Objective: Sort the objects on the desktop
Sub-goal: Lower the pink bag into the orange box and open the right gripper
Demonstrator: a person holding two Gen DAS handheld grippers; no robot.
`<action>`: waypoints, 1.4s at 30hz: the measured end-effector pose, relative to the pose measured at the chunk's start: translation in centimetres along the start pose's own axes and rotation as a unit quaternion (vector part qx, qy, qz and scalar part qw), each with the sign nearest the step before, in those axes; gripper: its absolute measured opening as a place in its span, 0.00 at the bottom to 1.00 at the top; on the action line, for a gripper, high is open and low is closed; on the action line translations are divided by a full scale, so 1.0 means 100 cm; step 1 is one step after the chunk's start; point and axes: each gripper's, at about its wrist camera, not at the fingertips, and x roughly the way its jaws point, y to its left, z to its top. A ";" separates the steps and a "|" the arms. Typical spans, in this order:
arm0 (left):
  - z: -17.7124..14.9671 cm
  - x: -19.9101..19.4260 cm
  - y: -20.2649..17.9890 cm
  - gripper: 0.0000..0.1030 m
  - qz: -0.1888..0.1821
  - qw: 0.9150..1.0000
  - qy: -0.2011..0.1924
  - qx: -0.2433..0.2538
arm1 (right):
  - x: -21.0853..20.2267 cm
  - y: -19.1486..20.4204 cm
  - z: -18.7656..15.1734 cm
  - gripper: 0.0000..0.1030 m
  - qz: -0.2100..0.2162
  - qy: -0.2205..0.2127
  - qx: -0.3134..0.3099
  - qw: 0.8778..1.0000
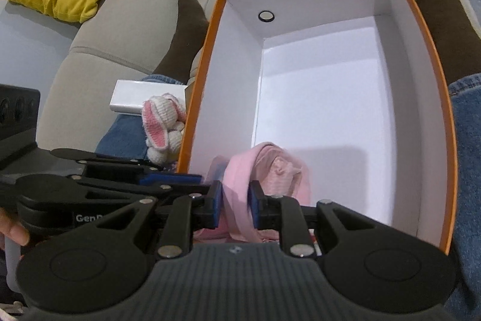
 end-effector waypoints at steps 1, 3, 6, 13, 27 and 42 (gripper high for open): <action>-0.001 -0.001 0.001 0.26 -0.001 1.000 -0.004 -0.002 | 0.000 0.000 0.000 0.23 0.004 0.002 0.000 1.000; -0.003 -0.004 0.003 0.26 -0.009 1.000 -0.009 -0.002 | 0.000 0.002 0.000 0.24 0.007 0.007 -0.001 1.000; -0.008 -0.015 0.008 0.26 -0.020 0.999 -0.029 0.001 | -0.002 0.005 0.000 0.37 0.001 0.005 -0.008 1.000; -0.022 -0.039 0.021 0.32 -0.041 0.996 -0.082 -0.005 | -0.012 0.012 0.001 0.56 -0.010 -0.007 -0.029 1.000; -0.044 -0.002 0.034 0.21 -0.066 0.996 -0.067 0.011 | 0.027 -0.008 -0.008 0.58 -0.043 0.059 -0.028 0.997; -0.055 -0.012 0.040 0.18 -0.072 0.990 -0.066 0.102 | 0.054 0.037 -0.016 0.47 -0.048 0.127 -0.078 0.988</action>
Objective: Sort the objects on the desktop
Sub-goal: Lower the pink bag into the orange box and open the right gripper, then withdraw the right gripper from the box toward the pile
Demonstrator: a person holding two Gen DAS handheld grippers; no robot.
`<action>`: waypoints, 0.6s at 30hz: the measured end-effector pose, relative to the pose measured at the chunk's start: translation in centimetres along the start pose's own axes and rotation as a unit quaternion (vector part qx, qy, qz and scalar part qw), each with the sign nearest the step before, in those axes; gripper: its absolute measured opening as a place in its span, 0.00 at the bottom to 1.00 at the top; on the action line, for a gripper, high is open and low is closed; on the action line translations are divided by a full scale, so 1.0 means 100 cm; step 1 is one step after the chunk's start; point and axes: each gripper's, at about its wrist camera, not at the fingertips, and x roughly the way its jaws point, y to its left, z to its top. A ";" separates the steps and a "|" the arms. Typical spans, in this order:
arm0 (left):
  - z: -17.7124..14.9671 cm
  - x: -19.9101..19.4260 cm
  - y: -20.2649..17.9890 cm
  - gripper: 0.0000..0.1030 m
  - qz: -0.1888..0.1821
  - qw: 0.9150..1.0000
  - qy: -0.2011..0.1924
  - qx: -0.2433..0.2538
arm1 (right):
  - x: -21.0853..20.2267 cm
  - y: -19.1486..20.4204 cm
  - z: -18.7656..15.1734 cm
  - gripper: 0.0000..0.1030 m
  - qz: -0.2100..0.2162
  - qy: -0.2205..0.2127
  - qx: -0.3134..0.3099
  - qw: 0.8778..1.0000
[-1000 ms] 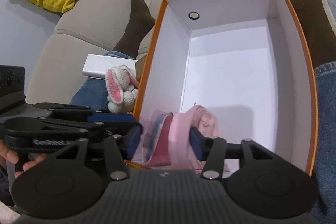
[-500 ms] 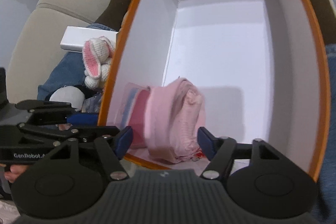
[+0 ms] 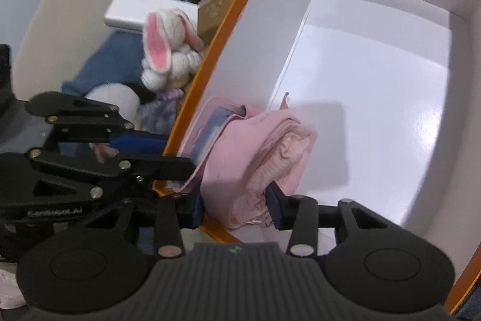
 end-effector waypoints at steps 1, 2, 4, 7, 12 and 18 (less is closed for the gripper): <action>0.000 -0.002 0.001 0.18 -0.005 1.000 -0.004 -0.006 | 0.001 -0.001 0.003 0.48 -0.002 0.005 0.003 1.000; -0.001 -0.003 0.003 0.18 -0.010 1.000 -0.008 -0.011 | 0.002 -0.001 0.004 0.50 -0.004 0.009 0.005 1.000; -0.002 -0.006 0.004 0.18 -0.017 1.000 -0.016 -0.018 | 0.000 0.001 0.007 0.55 -0.013 0.016 0.004 1.000; -0.001 -0.016 0.004 0.18 -0.025 0.999 -0.032 -0.018 | -0.007 0.004 0.007 0.64 -0.024 0.010 -0.007 1.000; 0.002 -0.035 0.002 0.18 -0.022 0.998 -0.055 -0.017 | -0.022 0.009 0.005 0.71 -0.023 -0.011 -0.014 1.000; 0.000 -0.059 0.009 0.19 0.011 0.997 -0.067 -0.023 | -0.033 0.018 -0.001 0.71 -0.047 -0.031 -0.026 0.998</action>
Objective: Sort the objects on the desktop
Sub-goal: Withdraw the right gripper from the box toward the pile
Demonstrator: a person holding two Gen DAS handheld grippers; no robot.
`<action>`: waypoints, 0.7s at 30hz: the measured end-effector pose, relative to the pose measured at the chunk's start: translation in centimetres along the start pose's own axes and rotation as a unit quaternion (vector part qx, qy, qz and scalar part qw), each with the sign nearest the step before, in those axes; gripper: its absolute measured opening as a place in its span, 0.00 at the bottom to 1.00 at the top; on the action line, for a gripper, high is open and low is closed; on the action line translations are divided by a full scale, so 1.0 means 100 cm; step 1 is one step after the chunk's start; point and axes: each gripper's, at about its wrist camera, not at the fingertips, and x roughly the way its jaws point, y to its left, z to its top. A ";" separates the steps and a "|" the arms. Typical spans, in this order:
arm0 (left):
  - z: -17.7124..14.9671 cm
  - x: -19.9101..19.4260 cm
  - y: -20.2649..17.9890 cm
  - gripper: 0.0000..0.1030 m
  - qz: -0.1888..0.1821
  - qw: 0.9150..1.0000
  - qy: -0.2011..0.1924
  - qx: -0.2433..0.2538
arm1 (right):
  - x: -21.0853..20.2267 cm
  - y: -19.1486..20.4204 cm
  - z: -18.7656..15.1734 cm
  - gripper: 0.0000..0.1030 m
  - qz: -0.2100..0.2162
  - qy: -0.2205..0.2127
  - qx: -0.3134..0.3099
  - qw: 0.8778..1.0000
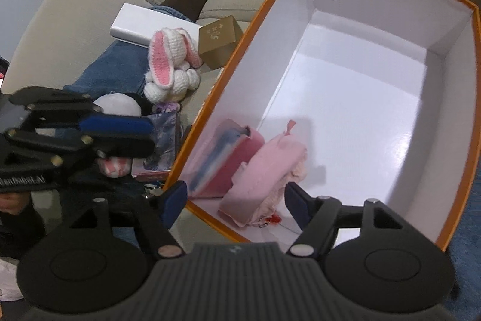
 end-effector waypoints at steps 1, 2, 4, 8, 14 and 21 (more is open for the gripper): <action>-0.001 -0.005 0.003 0.19 0.005 1.000 -0.002 -0.004 | -0.002 0.000 -0.001 0.71 -0.004 -0.002 0.000 1.000; -0.001 -0.011 0.006 0.19 0.012 1.000 -0.005 -0.009 | -0.004 0.000 -0.003 0.71 -0.009 -0.004 0.001 1.000; -0.004 -0.022 0.012 0.19 0.029 0.999 -0.009 -0.017 | -0.010 0.001 -0.007 0.71 -0.020 -0.014 -0.003 1.000; -0.011 -0.043 0.023 0.23 0.062 0.997 -0.014 -0.032 | -0.031 0.014 -0.015 0.71 -0.047 -0.056 -0.022 0.997; -0.033 -0.059 0.019 0.24 0.098 0.995 -0.009 -0.002 | -0.048 0.057 -0.025 0.71 -0.054 -0.111 -0.104 0.987; -0.063 -0.045 -0.009 0.28 0.125 0.988 0.020 0.089 | -0.012 0.115 -0.045 0.63 -0.080 -0.104 -0.238 0.962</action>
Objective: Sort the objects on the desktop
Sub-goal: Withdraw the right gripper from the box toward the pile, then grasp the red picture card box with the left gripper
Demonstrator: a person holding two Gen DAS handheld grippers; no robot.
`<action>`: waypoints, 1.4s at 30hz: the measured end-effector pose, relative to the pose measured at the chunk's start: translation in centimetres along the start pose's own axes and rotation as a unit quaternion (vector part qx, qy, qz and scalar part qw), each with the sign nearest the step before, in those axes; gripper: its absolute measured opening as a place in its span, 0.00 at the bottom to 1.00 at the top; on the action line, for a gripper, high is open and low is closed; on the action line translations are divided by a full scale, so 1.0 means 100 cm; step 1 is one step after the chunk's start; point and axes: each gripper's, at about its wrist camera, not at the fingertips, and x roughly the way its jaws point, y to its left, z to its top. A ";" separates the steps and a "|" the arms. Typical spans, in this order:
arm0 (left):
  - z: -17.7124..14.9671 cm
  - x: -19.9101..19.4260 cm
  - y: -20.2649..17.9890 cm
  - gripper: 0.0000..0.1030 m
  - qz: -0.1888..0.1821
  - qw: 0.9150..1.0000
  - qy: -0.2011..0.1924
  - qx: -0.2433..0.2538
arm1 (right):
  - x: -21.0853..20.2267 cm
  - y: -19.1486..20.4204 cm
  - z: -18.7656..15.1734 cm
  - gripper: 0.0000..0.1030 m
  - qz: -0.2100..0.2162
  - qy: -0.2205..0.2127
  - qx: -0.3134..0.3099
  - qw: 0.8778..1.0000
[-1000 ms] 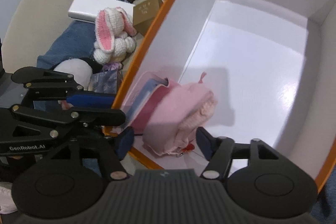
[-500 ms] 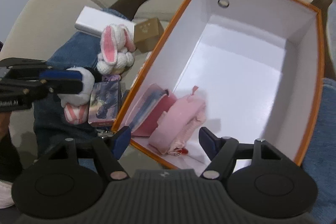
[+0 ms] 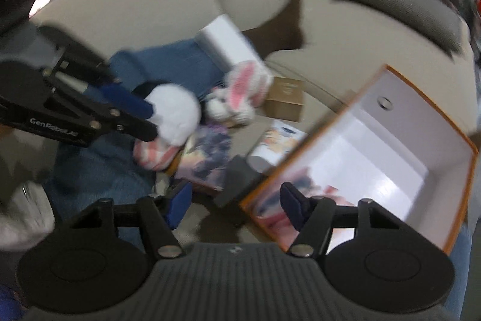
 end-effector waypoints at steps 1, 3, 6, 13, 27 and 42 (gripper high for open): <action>-0.004 0.002 -0.004 0.28 0.003 1.000 0.002 0.014 | 0.005 0.008 -0.001 0.62 -0.003 0.001 -0.018 1.000; -0.011 0.007 -0.015 0.33 0.010 0.999 0.008 0.048 | 0.017 0.023 -0.004 0.58 -0.018 0.005 -0.052 0.998; -0.019 0.015 -0.026 0.36 0.026 0.996 0.014 0.088 | 0.029 0.044 -0.016 0.54 -0.043 0.004 -0.110 0.993; -0.038 0.038 -0.056 0.51 0.092 0.971 0.010 0.220 | 0.057 0.084 -0.045 0.46 -0.095 0.011 -0.238 0.966; -0.056 0.092 -0.073 0.54 0.154 0.907 0.015 0.391 | 0.098 0.088 -0.079 0.42 -0.129 0.006 -0.379 0.917; -0.064 0.113 -0.073 0.42 0.188 0.877 -0.001 0.441 | 0.127 0.093 -0.106 0.42 -0.170 0.016 -0.485 0.858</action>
